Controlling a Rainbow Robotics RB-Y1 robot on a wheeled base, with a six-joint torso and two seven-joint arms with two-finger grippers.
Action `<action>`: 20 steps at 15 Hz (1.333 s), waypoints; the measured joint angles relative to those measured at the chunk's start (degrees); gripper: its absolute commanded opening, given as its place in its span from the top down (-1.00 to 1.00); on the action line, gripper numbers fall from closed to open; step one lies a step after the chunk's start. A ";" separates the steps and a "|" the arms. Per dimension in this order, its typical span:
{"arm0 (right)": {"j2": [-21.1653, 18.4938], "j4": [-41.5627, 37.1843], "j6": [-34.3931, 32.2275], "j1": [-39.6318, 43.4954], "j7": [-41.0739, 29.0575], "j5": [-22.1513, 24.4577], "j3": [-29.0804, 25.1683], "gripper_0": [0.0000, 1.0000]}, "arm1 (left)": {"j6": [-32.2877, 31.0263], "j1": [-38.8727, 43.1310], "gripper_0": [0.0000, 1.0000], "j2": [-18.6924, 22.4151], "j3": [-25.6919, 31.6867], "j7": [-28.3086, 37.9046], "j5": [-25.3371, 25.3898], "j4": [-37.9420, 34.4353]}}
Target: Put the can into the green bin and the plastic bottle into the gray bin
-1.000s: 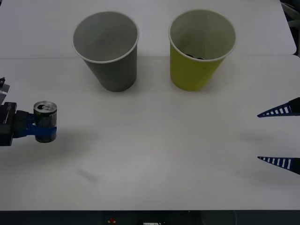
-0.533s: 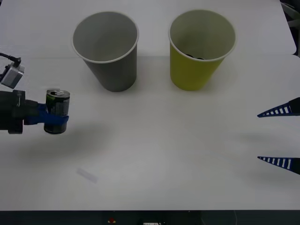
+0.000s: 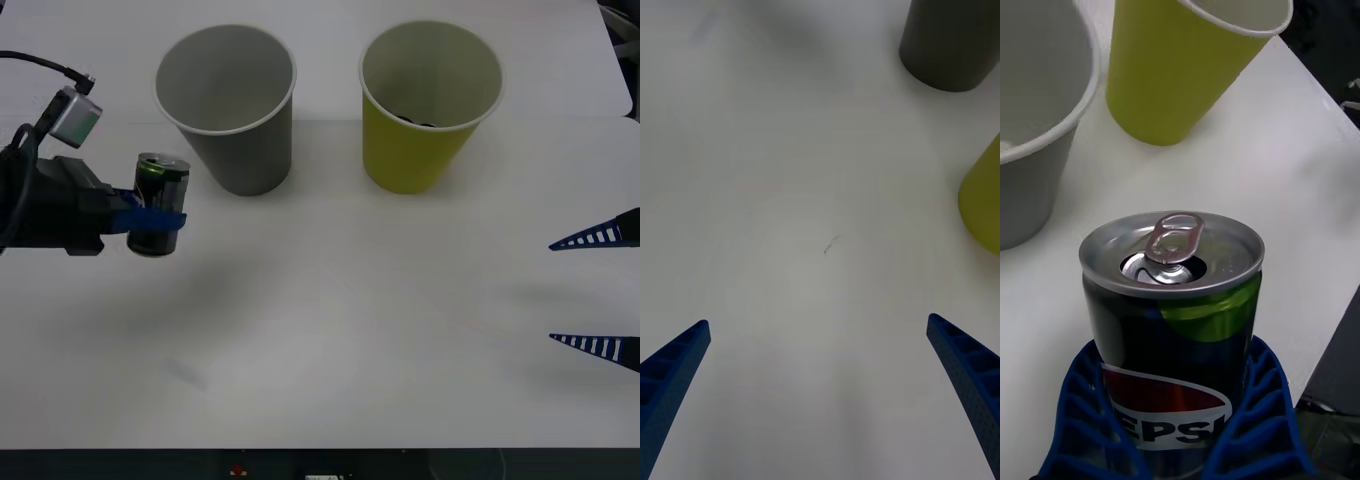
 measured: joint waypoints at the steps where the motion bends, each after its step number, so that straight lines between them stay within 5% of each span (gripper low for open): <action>1: 0.00 0.00 0.00 0.00 0.00 0.00 0.00 -1.00 | 0.26 -2.15 1.00 -0.10 -1.28 0.14 -0.55 0.17; 5: 0.00 0.00 0.00 0.00 0.00 0.00 0.00 -1.00 | 3.84 -13.71 1.00 -1.99 -10.33 0.51 -6.28 2.61; 11: 0.00 0.00 0.00 0.00 0.00 0.00 0.00 -1.00 | 5.06 -32.03 1.00 -10.02 -20.88 0.64 -13.69 13.56; 20: 0.00 0.00 0.00 0.00 0.00 0.00 0.00 -1.00 | 1.16 -53.58 1.00 -28.88 -26.64 2.15 -31.01 34.38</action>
